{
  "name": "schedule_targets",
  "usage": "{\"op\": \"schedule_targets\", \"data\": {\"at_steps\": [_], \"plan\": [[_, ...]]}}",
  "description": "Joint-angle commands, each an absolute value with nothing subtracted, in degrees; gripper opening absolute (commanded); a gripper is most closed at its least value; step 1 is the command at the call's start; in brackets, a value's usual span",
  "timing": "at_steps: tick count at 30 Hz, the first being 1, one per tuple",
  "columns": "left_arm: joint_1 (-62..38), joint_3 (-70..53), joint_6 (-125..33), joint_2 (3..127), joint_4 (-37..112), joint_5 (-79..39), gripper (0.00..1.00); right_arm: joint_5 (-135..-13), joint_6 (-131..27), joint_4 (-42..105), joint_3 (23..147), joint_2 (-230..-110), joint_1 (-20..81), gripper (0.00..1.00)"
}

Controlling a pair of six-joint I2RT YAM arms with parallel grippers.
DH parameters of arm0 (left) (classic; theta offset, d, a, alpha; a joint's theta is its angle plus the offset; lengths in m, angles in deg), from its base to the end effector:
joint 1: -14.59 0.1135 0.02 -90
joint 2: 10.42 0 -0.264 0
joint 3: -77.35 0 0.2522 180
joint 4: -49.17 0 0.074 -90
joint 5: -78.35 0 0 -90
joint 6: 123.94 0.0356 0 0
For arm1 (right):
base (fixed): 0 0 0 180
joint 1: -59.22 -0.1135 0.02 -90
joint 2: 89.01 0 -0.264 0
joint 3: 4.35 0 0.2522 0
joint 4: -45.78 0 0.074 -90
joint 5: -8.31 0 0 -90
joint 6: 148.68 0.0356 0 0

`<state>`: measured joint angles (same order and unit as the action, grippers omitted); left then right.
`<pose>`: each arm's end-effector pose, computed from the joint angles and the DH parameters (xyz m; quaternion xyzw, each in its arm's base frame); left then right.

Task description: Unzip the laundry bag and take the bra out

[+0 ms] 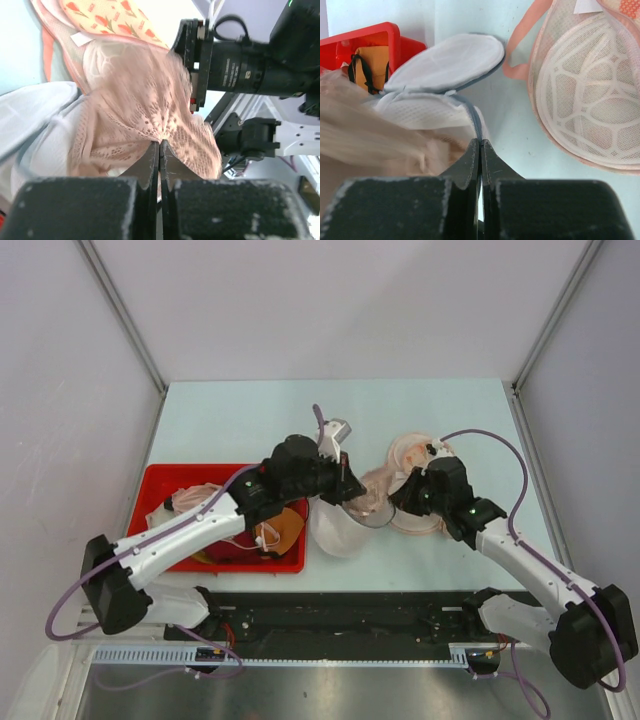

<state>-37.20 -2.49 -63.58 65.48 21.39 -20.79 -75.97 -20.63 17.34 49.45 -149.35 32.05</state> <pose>0.1855 -0.2448 0.3428 0.2031 0.8113 -0.4055 0.3688 0.2026 0.1080 0.2515 0.0610 0.8840 0.2859 0.3648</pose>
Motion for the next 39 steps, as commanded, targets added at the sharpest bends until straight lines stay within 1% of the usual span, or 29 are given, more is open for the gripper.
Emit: {"op": "schedule_targets", "data": {"at_steps": [1,4,6,10,18,21,24,27,30,33,34,36,37,39], "plan": [[-33.4,-2.8,-65.7,60.3,24.2,-24.1,0.0,-76.5,-20.0,18.8,49.9,-149.2,32.1,0.0],[-29.5,-4.3,-65.9,54.6,22.1,-21.2,0.0,-76.5,-20.4,18.3,49.9,-149.0,32.1,0.0],[-25.3,-4.0,-66.8,52.0,22.8,-21.8,0.0,-76.6,-20.4,18.3,49.9,-149.2,32.2,0.0],[-21.0,-3.7,-67.2,46.1,22.6,-20.7,0.0,-76.2,-20.2,18.9,49.9,-149.4,31.9,0.0],[-10.6,-4.3,-66.1,37.4,14.9,-12.3,0.0,-77.8,-21.1,17.6,49.8,-148.4,31.8,0.0],[-10.0,-5.0,-65.3,34.9,11.2,-7.6,0.0,-77.9,-21.4,17.6,49.9,-148.5,31.9,0.0],[-9.8,-3.1,-63.0,32.2,8.6,-2.9,0.0,-78.3,-21.1,17.7,49.8,-148.2,32.0,0.0],[-9.7,-0.6,-63.4,32.1,5.7,-1.8,0.0,-78.6,-21.2,18.0,49.9,-148.3,31.9,0.0],[-9.6,5.8,-65.4,32.3,7.4,-5.0,0.0,-77.7,-21.2,18.9,49.9,-149.5,31.9,0.0],[-9.6,13.6,-67.7,34.7,11.4,-7.3,0.0,-76.8,-20.7,20.1,49.8,-150.2,31.7,0.0],[-9.5,17.3,-68.4,36.4,14.3,-8.2,0.0,-76.7,-20.6,20.2,49.8,-150.2,31.7,0.0],[-9.5,20.9,-69.4,38.8,18.2,-10.0,0.0,-76.5,-20.7,20.4,49.8,-150.3,31.6,0.0],[-9.5,24.4,-70.1,41.9,21.7,-9.9,0.01,-76.4,-20.6,20.4,49.9,-150.3,31.5,0.0],[-9.4,26.7,-70.8,45.5,24.5,-10.0,0.0,-76.2,-20.9,20.3,49.8,-150.2,31.6,0.0]]}}
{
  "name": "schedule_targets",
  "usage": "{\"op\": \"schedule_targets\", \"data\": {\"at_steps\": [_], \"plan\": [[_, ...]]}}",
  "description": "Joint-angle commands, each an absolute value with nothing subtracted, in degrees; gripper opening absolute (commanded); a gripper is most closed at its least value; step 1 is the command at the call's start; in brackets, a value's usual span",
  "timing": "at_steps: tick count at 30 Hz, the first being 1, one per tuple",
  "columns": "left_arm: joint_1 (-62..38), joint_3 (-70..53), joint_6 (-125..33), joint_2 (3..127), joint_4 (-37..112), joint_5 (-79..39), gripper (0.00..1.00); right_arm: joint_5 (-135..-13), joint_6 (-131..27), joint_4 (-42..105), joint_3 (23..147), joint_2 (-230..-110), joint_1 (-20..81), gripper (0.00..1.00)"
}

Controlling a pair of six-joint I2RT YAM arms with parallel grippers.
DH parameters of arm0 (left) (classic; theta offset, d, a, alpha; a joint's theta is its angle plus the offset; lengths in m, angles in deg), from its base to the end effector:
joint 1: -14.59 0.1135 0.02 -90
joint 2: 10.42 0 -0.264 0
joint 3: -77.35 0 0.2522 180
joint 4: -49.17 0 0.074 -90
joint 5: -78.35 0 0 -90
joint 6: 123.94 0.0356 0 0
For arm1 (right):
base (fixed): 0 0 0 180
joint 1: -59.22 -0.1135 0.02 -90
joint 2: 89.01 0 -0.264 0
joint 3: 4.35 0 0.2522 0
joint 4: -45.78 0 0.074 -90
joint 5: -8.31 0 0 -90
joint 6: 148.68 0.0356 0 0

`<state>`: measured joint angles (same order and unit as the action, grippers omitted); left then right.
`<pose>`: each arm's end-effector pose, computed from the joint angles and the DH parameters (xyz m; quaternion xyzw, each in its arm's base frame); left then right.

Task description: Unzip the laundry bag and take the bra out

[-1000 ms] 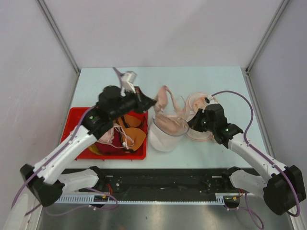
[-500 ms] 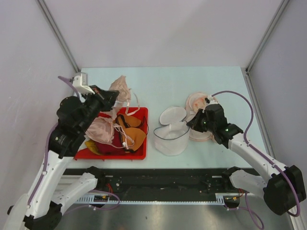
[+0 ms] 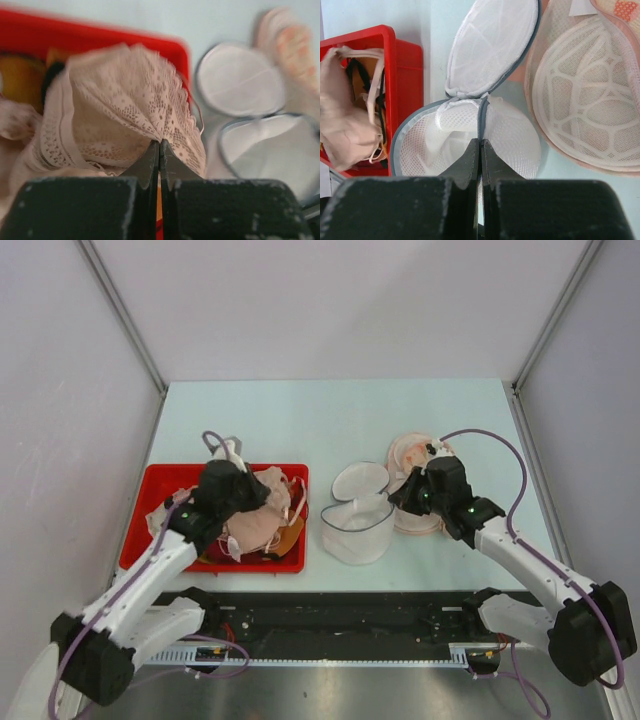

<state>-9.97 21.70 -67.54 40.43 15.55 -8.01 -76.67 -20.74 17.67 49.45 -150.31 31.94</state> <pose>0.1834 -0.0813 0.2865 -0.0839 0.8564 -0.2233 0.4578 0.2050 0.1092 0.2484 0.0626 0.8866 0.2789 0.3636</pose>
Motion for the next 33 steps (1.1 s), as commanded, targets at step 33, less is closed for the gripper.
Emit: {"op": "schedule_targets", "data": {"at_steps": [33], "plan": [[-9.5,36.1,-74.6,33.4,19.1,-8.2,0.0,-79.0,-21.2,18.1,49.9,-147.3,31.3,0.0]]}}
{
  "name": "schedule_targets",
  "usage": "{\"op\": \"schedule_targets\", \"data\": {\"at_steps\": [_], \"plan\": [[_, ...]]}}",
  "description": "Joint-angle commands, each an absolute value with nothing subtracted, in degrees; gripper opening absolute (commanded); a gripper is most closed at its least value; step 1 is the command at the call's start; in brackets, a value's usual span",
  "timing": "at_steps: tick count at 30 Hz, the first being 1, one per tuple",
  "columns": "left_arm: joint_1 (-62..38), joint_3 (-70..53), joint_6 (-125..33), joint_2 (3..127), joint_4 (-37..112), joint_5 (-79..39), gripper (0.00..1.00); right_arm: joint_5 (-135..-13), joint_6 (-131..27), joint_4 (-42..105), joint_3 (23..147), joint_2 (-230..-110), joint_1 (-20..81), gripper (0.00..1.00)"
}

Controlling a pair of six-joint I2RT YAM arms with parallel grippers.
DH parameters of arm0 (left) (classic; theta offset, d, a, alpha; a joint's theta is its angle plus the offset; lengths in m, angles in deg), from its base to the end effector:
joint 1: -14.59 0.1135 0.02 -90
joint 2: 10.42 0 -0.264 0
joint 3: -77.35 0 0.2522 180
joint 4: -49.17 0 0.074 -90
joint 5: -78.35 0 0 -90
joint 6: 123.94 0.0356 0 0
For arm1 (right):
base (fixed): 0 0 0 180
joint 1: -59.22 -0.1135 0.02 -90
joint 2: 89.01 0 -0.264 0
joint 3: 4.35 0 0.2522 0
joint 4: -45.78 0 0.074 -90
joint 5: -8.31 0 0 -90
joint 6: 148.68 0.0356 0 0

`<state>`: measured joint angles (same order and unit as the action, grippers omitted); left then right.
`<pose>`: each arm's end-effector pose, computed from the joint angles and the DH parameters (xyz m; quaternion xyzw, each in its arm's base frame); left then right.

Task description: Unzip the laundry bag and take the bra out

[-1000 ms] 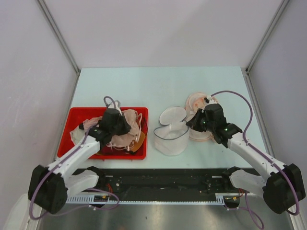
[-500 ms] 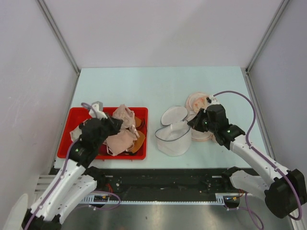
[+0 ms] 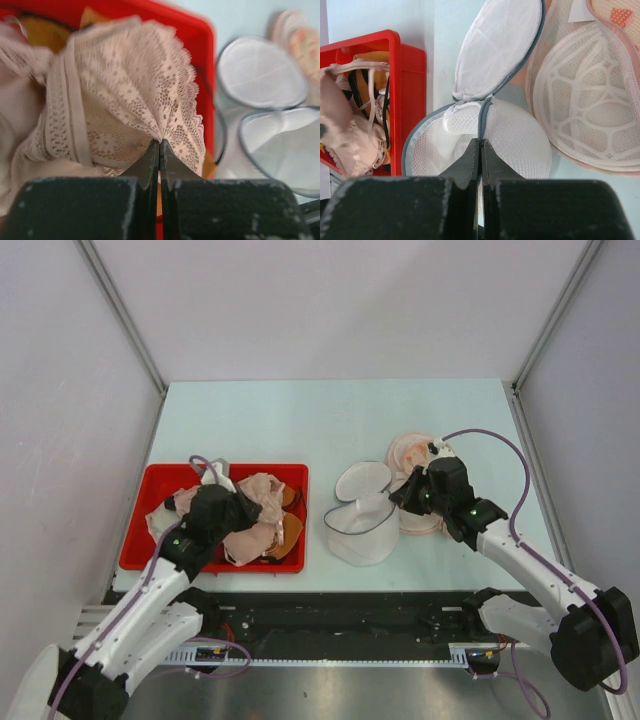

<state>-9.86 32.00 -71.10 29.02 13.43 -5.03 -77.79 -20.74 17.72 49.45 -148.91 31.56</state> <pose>0.1490 -0.0633 0.2528 -0.1244 0.8553 -0.2134 0.4554 0.2017 0.1085 0.2536 0.0632 0.8810 0.2788 0.3771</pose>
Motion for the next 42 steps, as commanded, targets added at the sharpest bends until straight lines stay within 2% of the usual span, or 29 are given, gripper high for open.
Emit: {"op": "schedule_targets", "data": {"at_steps": [1,2,4,5,8,9,17,22,30,35,38,39,40,41,42], "plan": [[-9.5,36.9,-75.3,34.6,20.3,-8.9,0.0,-79.0,-21.5,18.2,49.9,-147.2,31.4,0.0],[-9.5,37.7,-75.7,36.6,21.7,-9.5,0.08,-78.9,-21.4,18.4,49.9,-147.0,31.4,0.0],[-9.5,37.4,-76.2,37.7,21.6,-10.1,0.32,-78.4,-21.1,18.9,49.9,-146.1,31.7,0.0],[-9.5,36.4,-76.1,37.6,20.4,-9.8,0.57,-78.3,-21.1,19.1,49.9,-145.8,31.8,0.0],[-9.5,32.1,-74.1,34.4,16.4,-6.4,0.83,-77.7,-21.2,18.3,51.2,-144.9,31.9,0.0],[-9.5,30.6,-73.2,31.8,15.3,-4.7,0.86,-77.5,-21.6,17.8,51.8,-145.1,31.8,0.0],[-9.5,15.4,-63.6,22.3,11.6,3.8,0.92,-77.4,-24.5,13.7,59.9,-142.1,31.6,0.0],[-9.5,14.9,-63.1,23.9,12.1,3.9,0.95,-78.9,-27.5,15.9,63.2,-143.8,33.0,0.0],[-9.5,16.9,-65.6,24.8,12.2,0.5,0.96,-69.5,-25.7,28.7,69.3,-158.1,43.3,0.0],[-9.4,17.3,-65.9,23.3,10.4,0.8,0.96,-70.8,-26.7,33.5,77.3,-167.5,37.1,0.0],[-9.5,17.6,-66.4,23.0,9.5,0.1,1.0,-68.8,-25.5,32.6,83.2,-175.6,36.1,0.0],[-9.5,18.1,-66.7,22.6,9.3,-0.6,1.0,-68.4,-25.4,32.2,85.1,-179.4,36.3,0.05],[-9.5,18.3,-67.0,22.5,9.3,-1.2,1.0,-68.3,-25.3,29.4,87.2,-180.8,36.5,0.17],[-9.5,18.4,-67.0,22.3,9.2,-1.5,1.0,-68.9,-25.0,28.0,89.0,-181.6,36.5,0.43],[-9.5,18.5,-66.9,21.9,8.7,-1.8,1.0,-69.4,-25.0,28.0,89.3,-181.7,36.6,0.58]]}}
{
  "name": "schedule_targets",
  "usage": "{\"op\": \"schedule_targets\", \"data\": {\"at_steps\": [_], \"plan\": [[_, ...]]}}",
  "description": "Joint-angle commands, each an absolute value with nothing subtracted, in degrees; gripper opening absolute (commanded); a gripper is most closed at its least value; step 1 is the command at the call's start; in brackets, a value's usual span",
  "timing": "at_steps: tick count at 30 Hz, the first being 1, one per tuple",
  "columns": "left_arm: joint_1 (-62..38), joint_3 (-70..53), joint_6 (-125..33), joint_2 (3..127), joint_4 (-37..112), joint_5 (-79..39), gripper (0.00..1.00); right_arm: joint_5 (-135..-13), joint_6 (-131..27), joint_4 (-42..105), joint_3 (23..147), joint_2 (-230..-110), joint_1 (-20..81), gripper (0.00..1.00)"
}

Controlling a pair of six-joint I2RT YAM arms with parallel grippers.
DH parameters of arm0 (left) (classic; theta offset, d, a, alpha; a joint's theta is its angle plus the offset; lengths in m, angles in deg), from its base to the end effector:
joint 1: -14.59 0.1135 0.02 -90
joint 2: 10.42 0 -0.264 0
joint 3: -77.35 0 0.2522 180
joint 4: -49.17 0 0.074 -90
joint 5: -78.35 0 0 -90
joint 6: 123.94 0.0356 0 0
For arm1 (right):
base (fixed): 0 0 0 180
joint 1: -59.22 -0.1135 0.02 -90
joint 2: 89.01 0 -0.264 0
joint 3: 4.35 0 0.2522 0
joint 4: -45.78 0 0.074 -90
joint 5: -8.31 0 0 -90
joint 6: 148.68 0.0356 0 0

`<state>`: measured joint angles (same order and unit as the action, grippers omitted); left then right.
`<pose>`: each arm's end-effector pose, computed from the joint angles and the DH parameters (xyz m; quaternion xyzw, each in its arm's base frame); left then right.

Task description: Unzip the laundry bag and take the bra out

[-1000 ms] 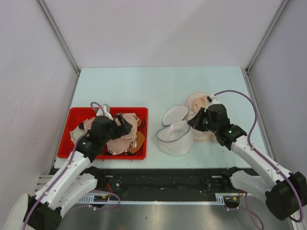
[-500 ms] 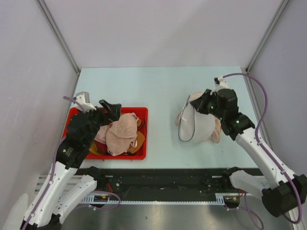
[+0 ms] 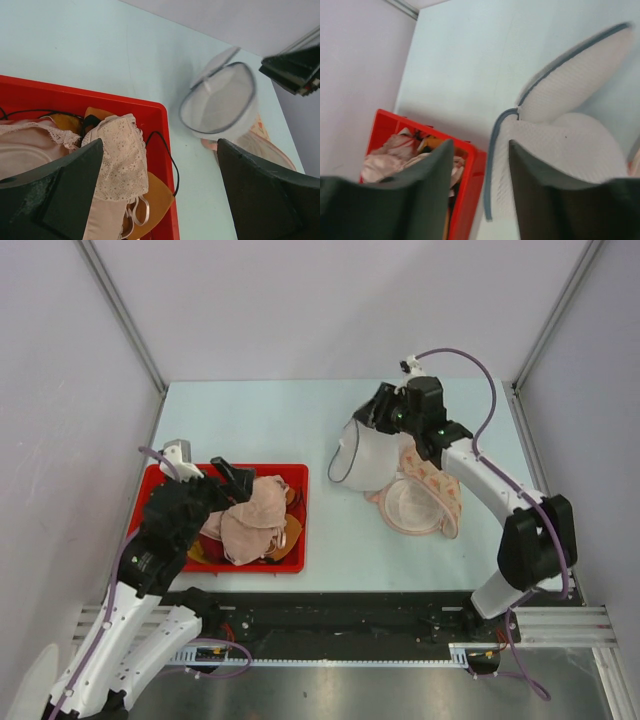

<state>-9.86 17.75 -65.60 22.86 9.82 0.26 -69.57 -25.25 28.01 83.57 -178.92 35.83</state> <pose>0.1226 -0.0477 0.3456 -0.1134 0.7729 -0.2194 0.5844 0.3403 0.1553 0.3320 0.0107 0.8156 0.3481 0.4621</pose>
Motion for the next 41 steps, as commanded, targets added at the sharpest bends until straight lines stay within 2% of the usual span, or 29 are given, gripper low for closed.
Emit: {"op": "schedule_targets", "data": {"at_steps": [1,2,3,11,16,22,29,41], "plan": [[-9.5,18.4,-66.7,22.0,8.3,-1.7,1.0,-70.0,-25.1,27.9,89.3,-181.2,36.7,0.7],[-9.5,18.2,-66.3,22.0,8.0,-1.5,1.0,-72.0,-25.8,26.9,89.3,-180.8,36.8,0.89],[-9.5,18.1,-66.0,22.1,7.2,-0.8,1.0,-73.1,-26.3,26.1,89.3,-180.3,36.9,0.93],[-9.5,18.0,-64.9,23.0,9.2,-0.6,1.0,-83.3,-31.4,11.3,85.6,-174.4,41.6,1.0],[-9.5,18.4,-63.9,23.6,11.1,-0.3,1.0,-90.2,-35.5,7.9,75.4,-165.5,45.8,1.0],[-9.5,17.0,-62.2,25.7,11.0,3.1,1.0,-96.6,-36.3,1.3,69.8,-156.0,47.9,1.0],[-9.5,15.3,-62.7,30.2,9.9,4.2,1.0,-99.3,-34.4,-1.2,66.8,-149.1,47.6,1.0],[-9.5,16.6,-62.6,28.6,12.6,1.5,1.0,-101.7,-34.0,-0.9,66.1,-145.2,47.9,1.0]]}}
